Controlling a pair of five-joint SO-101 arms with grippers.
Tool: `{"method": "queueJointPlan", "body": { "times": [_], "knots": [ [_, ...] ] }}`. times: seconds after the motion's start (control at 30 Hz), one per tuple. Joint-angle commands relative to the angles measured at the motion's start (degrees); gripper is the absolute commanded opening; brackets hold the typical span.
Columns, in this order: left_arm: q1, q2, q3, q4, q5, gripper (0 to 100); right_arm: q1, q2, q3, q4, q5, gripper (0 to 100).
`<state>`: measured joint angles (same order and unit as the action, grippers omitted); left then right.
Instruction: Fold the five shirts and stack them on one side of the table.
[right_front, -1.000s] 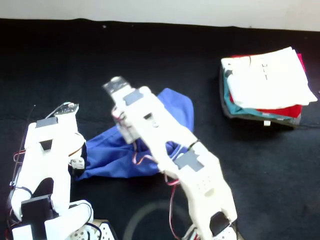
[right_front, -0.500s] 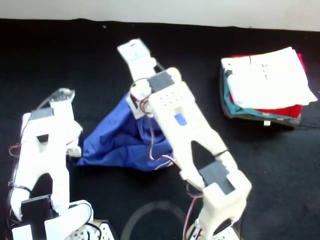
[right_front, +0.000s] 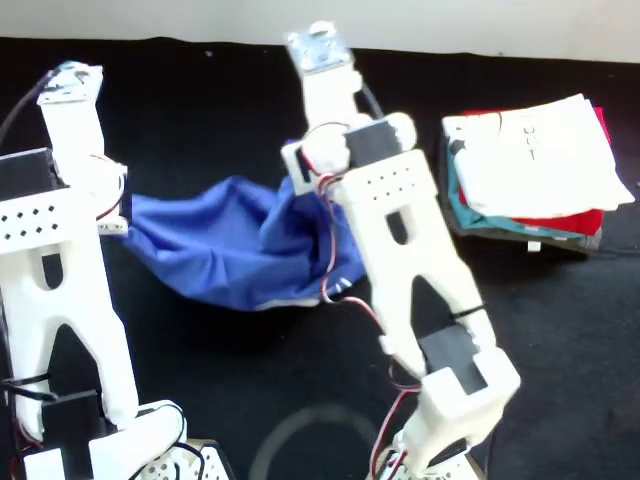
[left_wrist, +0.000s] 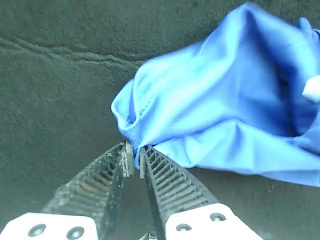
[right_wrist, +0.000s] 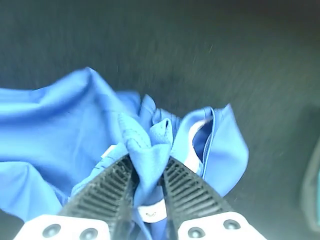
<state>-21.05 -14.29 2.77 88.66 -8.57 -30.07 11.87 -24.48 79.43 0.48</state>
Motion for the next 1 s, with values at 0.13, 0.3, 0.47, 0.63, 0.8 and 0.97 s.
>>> {"method": "queueJointPlan", "body": {
  "times": [0.13,0.3,0.47,0.63,0.8,0.97],
  "knots": [
    [0.5,-0.6,16.0,-5.2,-0.3,1,-0.4,4.2,0.8,1.2,0.4,0.3],
    [0.5,-0.7,26.8,-11.4,-0.3,1,0.8,1.0,2.7,4.9,0.4,0.5],
    [0.5,-0.7,29.2,-13.0,-0.1,1,5.1,-8.2,2.3,7.3,0.8,0.5],
    [0.6,-0.8,19.4,-9.3,0.0,1,11.8,-18.9,2.6,6.8,0.9,0.5],
    [0.8,-0.8,1.5,1.1,0.0,1,14.3,-23.9,2.9,6.2,4.0,0.5],
    [0.8,-0.7,-9.0,9.1,0.0,1,14.2,-24.6,2.9,12.9,4.7,0.5]
  ]
}}
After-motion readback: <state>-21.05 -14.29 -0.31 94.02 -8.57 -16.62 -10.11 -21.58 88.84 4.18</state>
